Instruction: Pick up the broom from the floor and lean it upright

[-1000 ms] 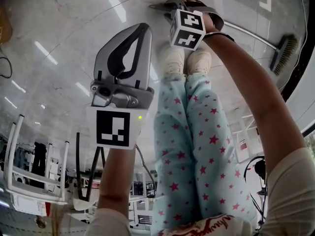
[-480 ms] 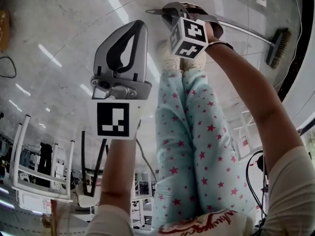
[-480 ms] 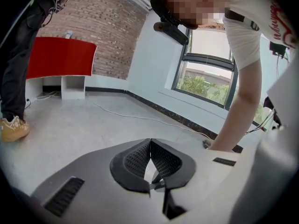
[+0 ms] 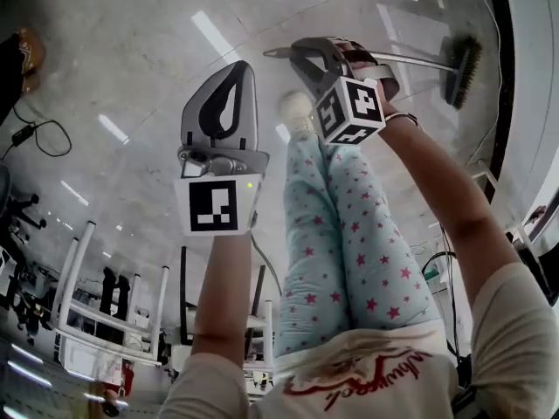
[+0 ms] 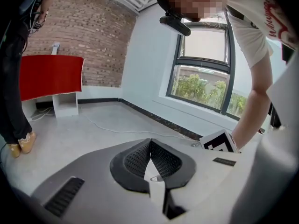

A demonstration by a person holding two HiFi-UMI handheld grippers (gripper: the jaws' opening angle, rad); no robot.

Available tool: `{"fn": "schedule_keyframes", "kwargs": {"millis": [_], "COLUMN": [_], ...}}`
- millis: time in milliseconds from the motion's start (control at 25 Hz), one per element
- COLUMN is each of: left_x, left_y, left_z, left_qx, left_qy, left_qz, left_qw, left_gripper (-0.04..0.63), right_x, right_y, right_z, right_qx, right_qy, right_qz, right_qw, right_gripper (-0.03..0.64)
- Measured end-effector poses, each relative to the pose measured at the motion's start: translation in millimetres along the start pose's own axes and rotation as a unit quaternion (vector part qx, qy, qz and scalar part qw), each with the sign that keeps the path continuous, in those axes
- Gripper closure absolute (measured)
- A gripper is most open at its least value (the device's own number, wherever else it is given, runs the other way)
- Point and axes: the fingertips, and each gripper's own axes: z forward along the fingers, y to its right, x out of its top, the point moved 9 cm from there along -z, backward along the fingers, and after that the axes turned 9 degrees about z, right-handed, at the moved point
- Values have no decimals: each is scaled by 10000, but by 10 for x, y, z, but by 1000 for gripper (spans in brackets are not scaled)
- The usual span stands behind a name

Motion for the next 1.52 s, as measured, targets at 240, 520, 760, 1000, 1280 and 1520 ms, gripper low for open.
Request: {"fn": "schedule_keyframes", "kwargs": {"millis": [240,520,760,1000,1280,1520], "left_x": [834,1583,2069,2558,2942,3152], "left_y": [338,618,917,1468,2455,3484], "left_z": [-145,-251,-239,-119,177,383], "left_qx": [-248,-766,-1339,-1857,-2587,-3092], "left_qy": [248,389,483,625,721,740], "left_qz": [195,598,1216,1626,2053,2197], "left_qw": [9992,9945,9823,9670,9411,9223], "left_gripper": [574,574,574,574,575,574], "right_x": [418,695,706,391,-321,-984], "right_y": [219,515,536,537,603,581], "right_z": [-1138,-2222,-3043,-3918,-5064,-5897], "right_qx": [-634,-1843,-2716,-3695,-4882,-5398], "right_qy": [594,1145,1421,1644,1955,2150], "right_qz": [376,903,1451,1985,2832,3220], "right_qw": [9955,9720,9407,8928,8020,7475], "right_gripper": [518,522,522,522,522,523]}}
